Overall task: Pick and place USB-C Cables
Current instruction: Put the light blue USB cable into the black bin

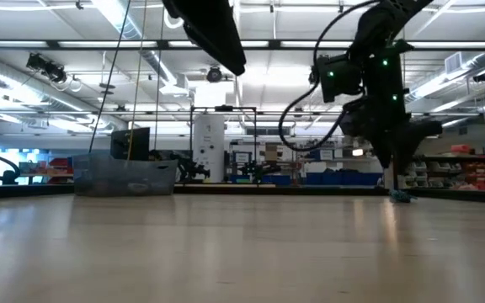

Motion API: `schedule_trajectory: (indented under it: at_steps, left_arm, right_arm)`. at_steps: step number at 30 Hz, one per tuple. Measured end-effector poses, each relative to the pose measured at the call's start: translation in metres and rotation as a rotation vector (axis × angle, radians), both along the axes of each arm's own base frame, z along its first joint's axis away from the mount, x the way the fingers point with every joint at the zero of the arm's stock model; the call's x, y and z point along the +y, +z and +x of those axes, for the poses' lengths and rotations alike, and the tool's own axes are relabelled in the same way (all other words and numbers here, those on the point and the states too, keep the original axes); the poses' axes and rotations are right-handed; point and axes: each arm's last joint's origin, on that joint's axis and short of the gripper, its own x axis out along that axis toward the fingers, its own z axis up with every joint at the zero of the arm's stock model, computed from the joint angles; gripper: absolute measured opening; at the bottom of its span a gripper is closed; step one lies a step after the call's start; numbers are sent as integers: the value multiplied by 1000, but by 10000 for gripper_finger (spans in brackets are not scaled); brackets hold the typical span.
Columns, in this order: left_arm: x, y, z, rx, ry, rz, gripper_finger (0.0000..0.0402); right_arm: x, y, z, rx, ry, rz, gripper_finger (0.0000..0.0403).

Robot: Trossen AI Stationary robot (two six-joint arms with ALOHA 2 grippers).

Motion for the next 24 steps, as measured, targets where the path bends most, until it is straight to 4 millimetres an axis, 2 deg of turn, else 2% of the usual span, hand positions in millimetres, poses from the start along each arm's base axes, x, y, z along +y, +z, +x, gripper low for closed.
schedule_trajectory:
  at_steps: [5,13,24]
  left_arm:
    - [-9,0,-3,-8,-11,24,172]
    - [-20,1,-8,-26,-15,71,172]
    - [-21,-2,-6,-22,-15,74,172]
  right_arm:
    - [-1,6,3,36,149,32,213]
    - [-2,-8,-10,230,481,118,216]
    - [-22,-25,-16,189,574,111,211]
